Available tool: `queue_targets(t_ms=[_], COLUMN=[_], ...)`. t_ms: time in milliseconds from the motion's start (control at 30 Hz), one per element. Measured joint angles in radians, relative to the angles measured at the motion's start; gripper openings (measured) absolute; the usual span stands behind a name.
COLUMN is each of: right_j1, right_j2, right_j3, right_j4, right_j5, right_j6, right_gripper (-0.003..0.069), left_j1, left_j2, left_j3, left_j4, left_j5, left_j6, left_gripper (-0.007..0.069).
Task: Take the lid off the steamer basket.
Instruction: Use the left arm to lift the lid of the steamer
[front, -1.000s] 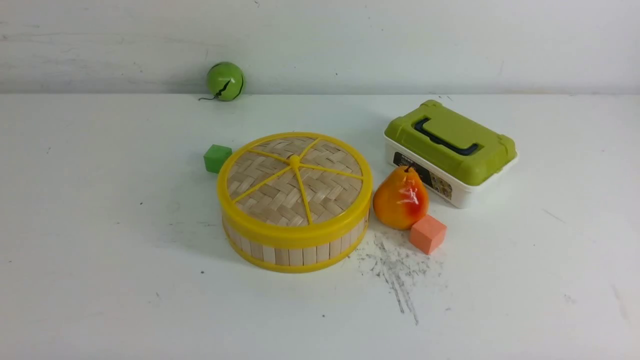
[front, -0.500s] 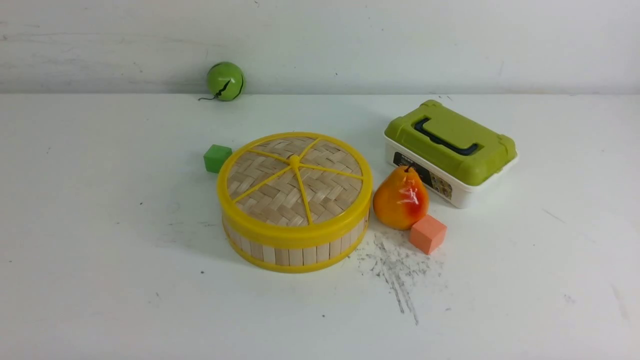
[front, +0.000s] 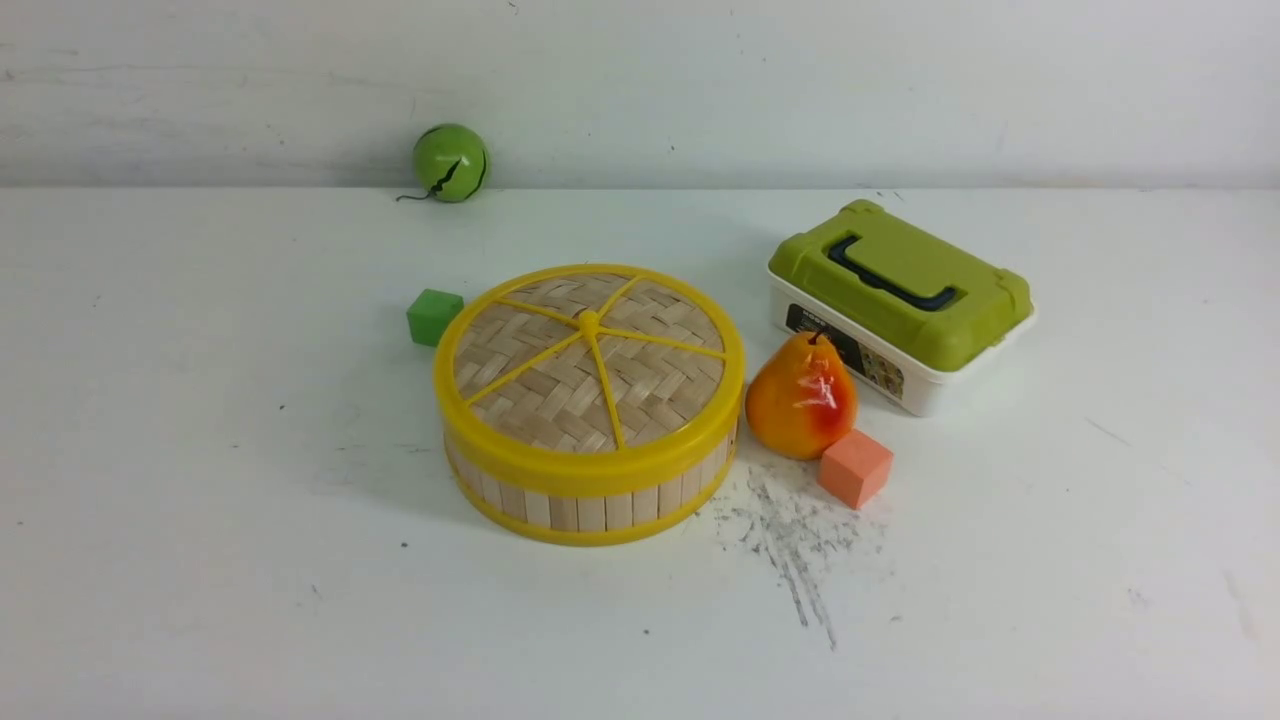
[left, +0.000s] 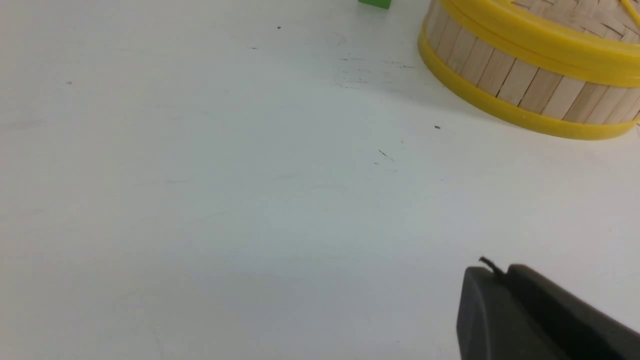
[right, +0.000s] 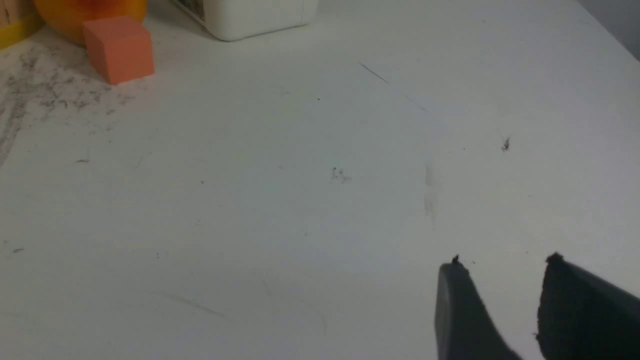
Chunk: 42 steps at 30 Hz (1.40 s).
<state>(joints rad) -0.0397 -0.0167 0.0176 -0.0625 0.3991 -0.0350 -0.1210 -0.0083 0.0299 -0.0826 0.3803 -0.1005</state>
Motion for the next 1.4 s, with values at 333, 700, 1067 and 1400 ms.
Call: queue_targets(t_ms=[333,700,1067,1400], right_j1=[0.0,0.0,0.0,0.0], right_j2=[0.0,0.0,0.0,0.0], right_j3=[0.0,0.0,0.0,0.0], right_j4=[0.0,0.0,0.0,0.0], right_j5=[0.0,0.0,0.0,0.0], right_j6=[0.0,0.0,0.0,0.0], right_gripper=[0.024,0.024,0.024,0.024], left_j1=[0.0,0.0,0.0,0.0], left_j2=[0.0,0.0,0.0,0.162], left_j3=[0.0,0.0,0.0,-0.28], left_j4=[0.0,0.0,-0.002,-0.008], left_j5=[-0.028,-0.43,-0.882,-0.576], left_j6=[0.002,0.003,-0.034,-0.296], left_gripper=[0.0041,0.0052,0.0064,0.0062])
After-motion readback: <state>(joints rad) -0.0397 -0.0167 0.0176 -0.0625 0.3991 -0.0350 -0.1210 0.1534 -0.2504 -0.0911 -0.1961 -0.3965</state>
